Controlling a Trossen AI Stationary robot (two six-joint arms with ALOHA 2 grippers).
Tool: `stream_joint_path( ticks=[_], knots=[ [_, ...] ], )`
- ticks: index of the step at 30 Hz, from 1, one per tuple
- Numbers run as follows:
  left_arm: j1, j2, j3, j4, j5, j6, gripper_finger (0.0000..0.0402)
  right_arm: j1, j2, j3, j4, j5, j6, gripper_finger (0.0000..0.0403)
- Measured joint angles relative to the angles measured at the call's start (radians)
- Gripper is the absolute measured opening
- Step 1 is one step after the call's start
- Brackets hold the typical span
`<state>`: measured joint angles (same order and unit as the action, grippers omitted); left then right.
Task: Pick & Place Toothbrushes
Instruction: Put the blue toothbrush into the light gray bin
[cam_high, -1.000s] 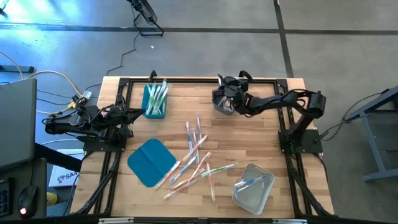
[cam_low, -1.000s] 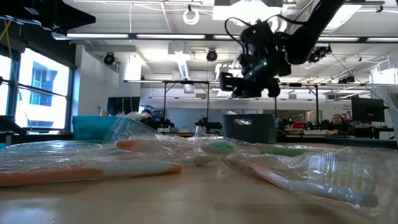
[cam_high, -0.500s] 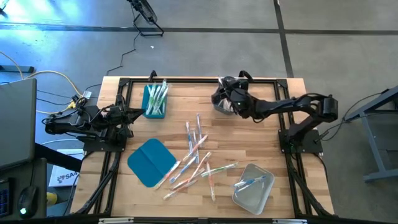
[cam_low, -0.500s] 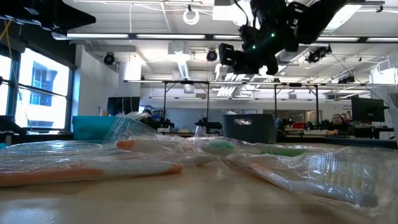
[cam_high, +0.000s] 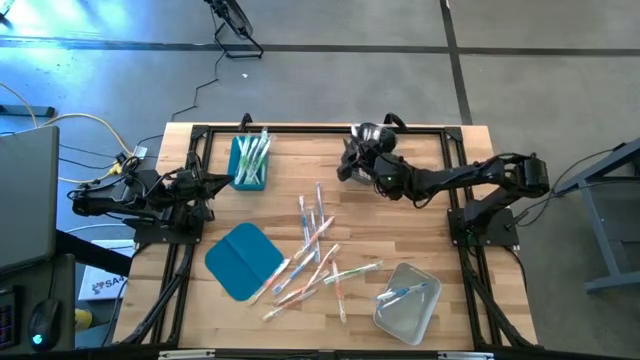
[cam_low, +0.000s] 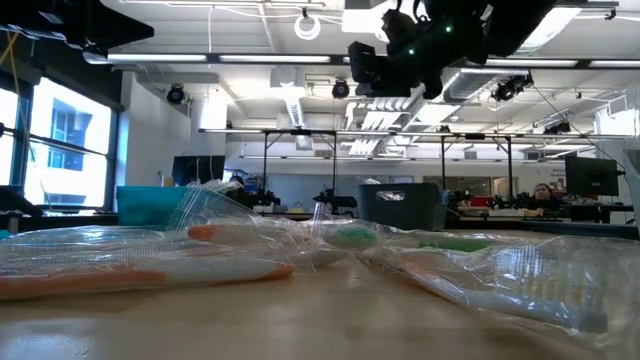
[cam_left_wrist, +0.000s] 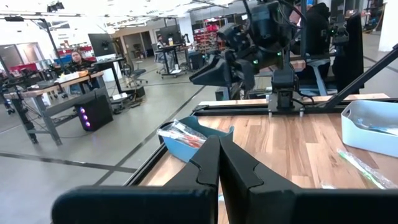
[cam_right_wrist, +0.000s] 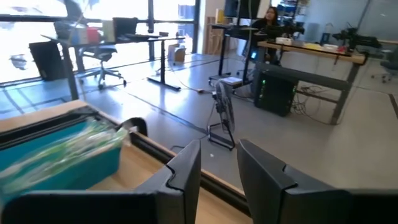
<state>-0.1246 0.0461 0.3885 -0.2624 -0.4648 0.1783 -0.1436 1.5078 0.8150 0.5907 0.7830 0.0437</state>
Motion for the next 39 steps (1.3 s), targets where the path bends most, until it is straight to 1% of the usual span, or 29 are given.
stream_joint_path(
  ticks=[7, 14, 16, 18, 20, 24, 26, 27, 34, 37, 39],
  knots=[
    [0.0, 0.0, 0.0, 0.007, 0.0, 0.0, 0.0, 0.077, 0.0, 0.0, 0.012, 0.0, -0.065, 0.0097],
    [0.0, 0.0, 0.0, 0.007, 0.0, 0.0, 0.0, 0.163, 0.0, 0.0, 0.023, -0.016, -0.065, 0.0097],
    [0.0, 0.0, 0.0, 0.007, 0.0, 0.0, 0.0, 0.178, 0.0, 0.0, 0.03, -0.072, -0.059, 0.0097],
    [0.0, 0.0, 0.0, 0.007, 0.0, -0.001, 0.0, 0.186, 0.0, 0.0, 0.028, -0.159, -0.023, 0.0097],
    [0.0, 0.0, 0.0, 0.006, 0.001, -0.001, 0.0, 0.184, 0.0, 0.0, 0.027, -0.267, 0.027, 0.0097],
    [0.0, 0.0, 0.0, 0.006, 0.001, -0.001, 0.0, 0.163, 0.0, 0.001, 0.013, -0.514, 0.1, 0.0097],
    [0.0, 0.0, 0.0, 0.006, 0.001, -0.001, 0.0, 0.151, 0.001, 0.021, -0.039, -0.589, 0.143, 0.0097],
    [0.0, 0.0, 0.0, 0.006, 0.001, -0.001, 0.0, 0.146, 0.001, 0.041, -0.082, -0.605, 0.158, 0.0097],
    [0.0, 0.0, 0.0, 0.006, 0.001, -0.001, 0.0, 0.128, 0.001, 0.224, -0.421, -0.56, 0.17, 0.0097],
    [0.0, 0.0, 0.0, 0.006, 0.001, -0.001, 0.0, 0.128, 0.001, 0.275, -0.488, -0.522, 0.177, 0.0097],
    [0.0, 0.0, 0.0, 0.006, 0.001, -0.001, 0.0, 0.128, 0.001, 0.292, -0.512, -0.517, 0.197, 0.0097]
  ],
)
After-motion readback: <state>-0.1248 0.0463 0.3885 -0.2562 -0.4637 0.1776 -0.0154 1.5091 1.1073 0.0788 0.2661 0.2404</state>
